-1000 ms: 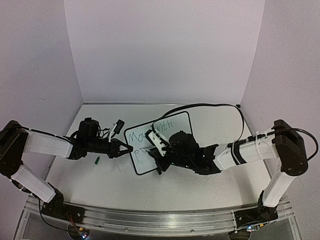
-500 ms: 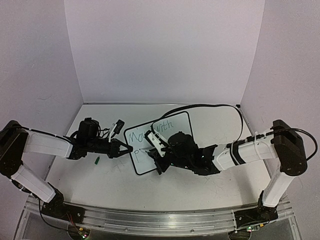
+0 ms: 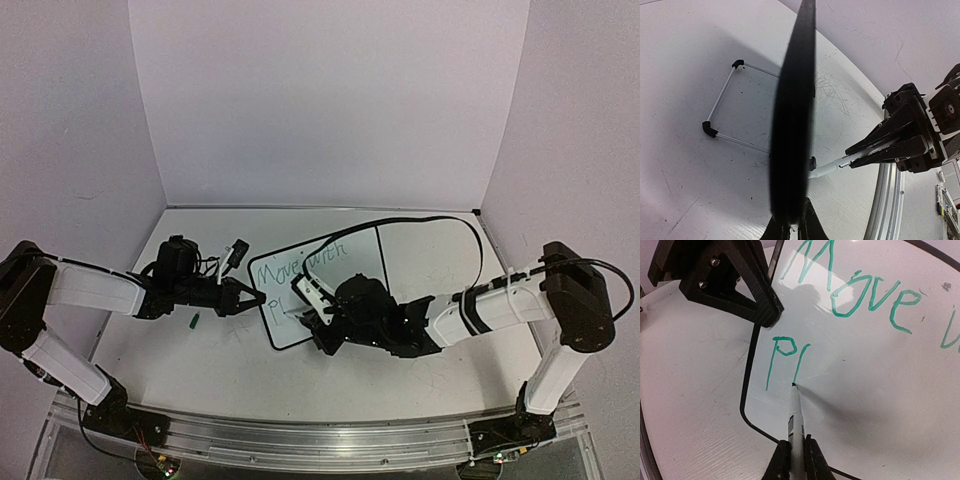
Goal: Write a sentence on the whiteboard
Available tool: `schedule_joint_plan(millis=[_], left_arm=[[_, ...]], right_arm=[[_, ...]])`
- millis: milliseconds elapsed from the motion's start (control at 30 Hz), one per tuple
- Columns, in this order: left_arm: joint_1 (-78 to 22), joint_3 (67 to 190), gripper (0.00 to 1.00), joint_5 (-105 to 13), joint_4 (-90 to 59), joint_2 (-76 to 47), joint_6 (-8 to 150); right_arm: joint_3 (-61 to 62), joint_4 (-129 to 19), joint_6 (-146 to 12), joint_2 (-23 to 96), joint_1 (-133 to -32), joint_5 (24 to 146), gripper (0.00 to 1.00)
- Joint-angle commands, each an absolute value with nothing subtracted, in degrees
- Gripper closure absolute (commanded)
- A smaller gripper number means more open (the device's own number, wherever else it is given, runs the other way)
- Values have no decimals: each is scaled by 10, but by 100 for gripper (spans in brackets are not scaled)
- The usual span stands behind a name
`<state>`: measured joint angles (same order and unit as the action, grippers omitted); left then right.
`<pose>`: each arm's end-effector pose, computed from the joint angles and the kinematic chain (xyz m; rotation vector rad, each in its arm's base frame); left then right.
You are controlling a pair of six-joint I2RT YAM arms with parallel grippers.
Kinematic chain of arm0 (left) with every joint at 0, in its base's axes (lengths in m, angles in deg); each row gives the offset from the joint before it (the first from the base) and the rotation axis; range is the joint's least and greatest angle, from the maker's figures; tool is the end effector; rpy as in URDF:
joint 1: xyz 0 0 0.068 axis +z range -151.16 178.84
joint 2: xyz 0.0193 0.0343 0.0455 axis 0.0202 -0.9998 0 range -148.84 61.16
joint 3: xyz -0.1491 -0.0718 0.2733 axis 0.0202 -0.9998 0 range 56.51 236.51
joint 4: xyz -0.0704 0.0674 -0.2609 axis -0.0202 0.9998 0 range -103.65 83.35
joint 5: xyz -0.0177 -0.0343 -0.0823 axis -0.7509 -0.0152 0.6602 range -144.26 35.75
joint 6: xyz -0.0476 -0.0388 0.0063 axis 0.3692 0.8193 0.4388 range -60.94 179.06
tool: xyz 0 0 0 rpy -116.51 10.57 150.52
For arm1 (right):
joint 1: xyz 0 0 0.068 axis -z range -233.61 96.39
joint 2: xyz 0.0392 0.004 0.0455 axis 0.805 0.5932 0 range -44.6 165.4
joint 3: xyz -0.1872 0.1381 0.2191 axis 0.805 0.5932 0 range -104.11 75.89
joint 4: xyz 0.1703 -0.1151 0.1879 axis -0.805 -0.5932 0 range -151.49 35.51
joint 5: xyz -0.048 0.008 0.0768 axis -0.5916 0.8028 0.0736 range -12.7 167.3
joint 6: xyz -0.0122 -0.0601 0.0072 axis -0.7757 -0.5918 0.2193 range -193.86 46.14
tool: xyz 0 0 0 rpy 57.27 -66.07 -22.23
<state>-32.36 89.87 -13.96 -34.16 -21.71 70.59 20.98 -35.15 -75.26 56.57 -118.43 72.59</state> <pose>0.2354 -0.1778 0.2089 0.8096 2.0009 -1.1737 0.1792 0.3722 0.2165 -1.0993 1.7822 0.6021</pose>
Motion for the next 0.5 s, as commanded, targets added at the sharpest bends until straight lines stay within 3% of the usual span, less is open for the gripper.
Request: schedule_joint_plan(millis=[0,467], left_arm=[[-323,910,100,-170,-323,-208,673],[-323,907,100,-171,-322,-206,672]], right_arm=[[212,-347,-743,561,-1186,699,100],[178,-330,-729,564,-1165,662,100]])
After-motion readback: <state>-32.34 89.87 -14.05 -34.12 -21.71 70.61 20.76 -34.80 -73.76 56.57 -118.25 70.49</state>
